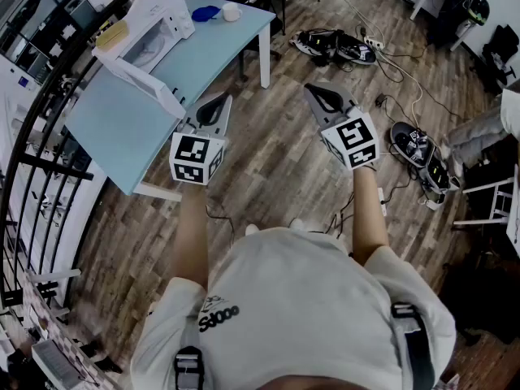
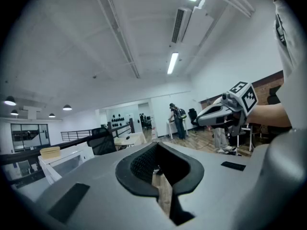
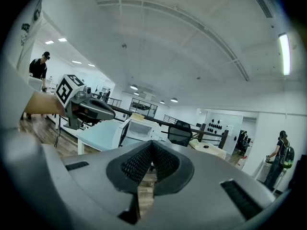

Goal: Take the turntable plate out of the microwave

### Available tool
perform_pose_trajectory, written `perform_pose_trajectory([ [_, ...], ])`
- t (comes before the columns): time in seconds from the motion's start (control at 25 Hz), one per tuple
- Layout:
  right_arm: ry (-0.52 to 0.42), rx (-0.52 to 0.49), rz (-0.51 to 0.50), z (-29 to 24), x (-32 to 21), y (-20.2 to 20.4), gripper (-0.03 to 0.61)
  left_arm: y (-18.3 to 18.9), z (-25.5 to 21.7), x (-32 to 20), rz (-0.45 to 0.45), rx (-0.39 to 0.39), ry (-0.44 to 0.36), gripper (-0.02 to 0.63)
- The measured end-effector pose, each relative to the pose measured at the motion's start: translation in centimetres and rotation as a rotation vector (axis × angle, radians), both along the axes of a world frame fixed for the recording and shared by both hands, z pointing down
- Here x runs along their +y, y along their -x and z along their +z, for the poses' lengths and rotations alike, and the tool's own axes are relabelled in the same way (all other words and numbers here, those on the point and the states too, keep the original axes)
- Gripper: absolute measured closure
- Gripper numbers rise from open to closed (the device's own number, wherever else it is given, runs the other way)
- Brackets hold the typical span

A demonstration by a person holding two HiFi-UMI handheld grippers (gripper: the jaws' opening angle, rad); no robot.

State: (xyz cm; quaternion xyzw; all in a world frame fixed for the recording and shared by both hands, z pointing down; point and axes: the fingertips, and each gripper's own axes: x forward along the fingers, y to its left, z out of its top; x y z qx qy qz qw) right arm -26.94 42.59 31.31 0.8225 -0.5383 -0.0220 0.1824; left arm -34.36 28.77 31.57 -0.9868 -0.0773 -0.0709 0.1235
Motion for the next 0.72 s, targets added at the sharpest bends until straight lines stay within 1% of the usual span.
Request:
perform_pose_trajectory([
  [0.16, -0.002, -0.005, -0.010, 0.0, 0.6, -0.6, 0.580, -0.6, 0.1, 0.6, -0.012, -0.006, -0.002, 0.597],
  [0.4, -0.001, -0.004, -0.053, 0.4, 2.1, -1.6, 0.580, -1.6, 0.7, 2.0, -0.043, -0.022, 0.000, 0.597],
  [0.56, 0.004, 0.004, -0.064, 1.2, 3.5, -3.1, 0.580, -2.6, 1.4, 3.2, -0.071, -0.029, -0.007, 0.597],
  [0.72, -0.016, -0.010, -0.079, 2.0, 5.4, -5.0, 0.580, -3.7, 2.1, 4.5, -0.108, -0.037, -0.007, 0.597],
])
